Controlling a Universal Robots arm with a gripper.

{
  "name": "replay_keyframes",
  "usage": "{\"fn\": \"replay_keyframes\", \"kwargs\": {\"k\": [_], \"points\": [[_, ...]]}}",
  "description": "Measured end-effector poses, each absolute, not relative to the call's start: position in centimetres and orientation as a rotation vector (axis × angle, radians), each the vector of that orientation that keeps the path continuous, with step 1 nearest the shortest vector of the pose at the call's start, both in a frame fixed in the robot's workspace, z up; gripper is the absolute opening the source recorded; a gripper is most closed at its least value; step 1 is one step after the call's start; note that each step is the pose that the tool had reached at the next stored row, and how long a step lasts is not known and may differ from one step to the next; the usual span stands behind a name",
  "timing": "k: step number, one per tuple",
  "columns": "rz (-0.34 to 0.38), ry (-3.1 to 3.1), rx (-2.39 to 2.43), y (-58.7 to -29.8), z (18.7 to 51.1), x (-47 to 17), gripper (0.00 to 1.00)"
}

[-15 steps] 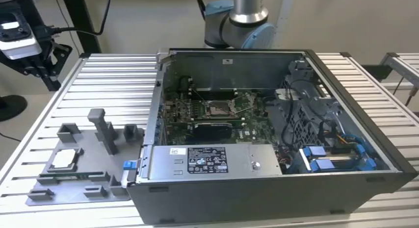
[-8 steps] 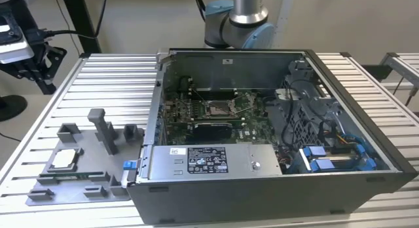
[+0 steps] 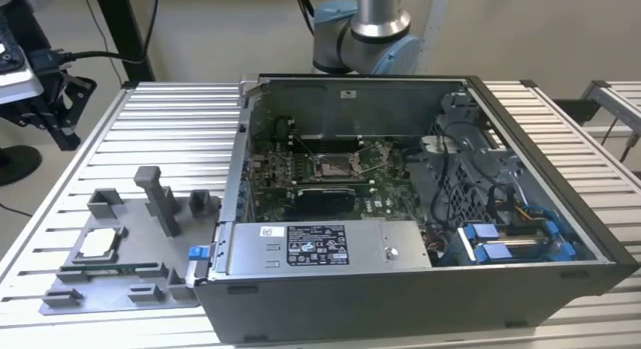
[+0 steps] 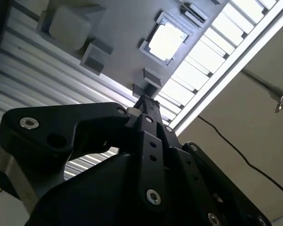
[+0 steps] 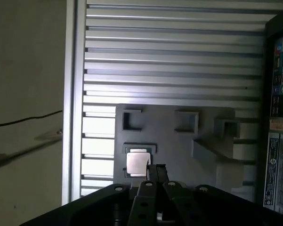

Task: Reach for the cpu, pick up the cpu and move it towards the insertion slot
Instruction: 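Reach for the cpu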

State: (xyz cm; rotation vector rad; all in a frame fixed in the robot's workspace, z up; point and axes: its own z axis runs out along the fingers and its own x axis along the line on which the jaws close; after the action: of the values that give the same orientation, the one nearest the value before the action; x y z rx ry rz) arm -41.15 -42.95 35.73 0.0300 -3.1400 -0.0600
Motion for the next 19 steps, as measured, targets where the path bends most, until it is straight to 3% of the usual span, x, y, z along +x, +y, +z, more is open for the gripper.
{"fn": "replay_keyframes", "kwargs": {"k": [14,15,19], "points": [[-0.060,-3.140,0.030,-43.39,35.73,-41.27,0.00],[-0.060,-3.140,0.030,-43.39,35.73,-41.26,1.00],[-0.060,-3.140,0.030,-43.41,35.73,-41.26,1.00]]}}
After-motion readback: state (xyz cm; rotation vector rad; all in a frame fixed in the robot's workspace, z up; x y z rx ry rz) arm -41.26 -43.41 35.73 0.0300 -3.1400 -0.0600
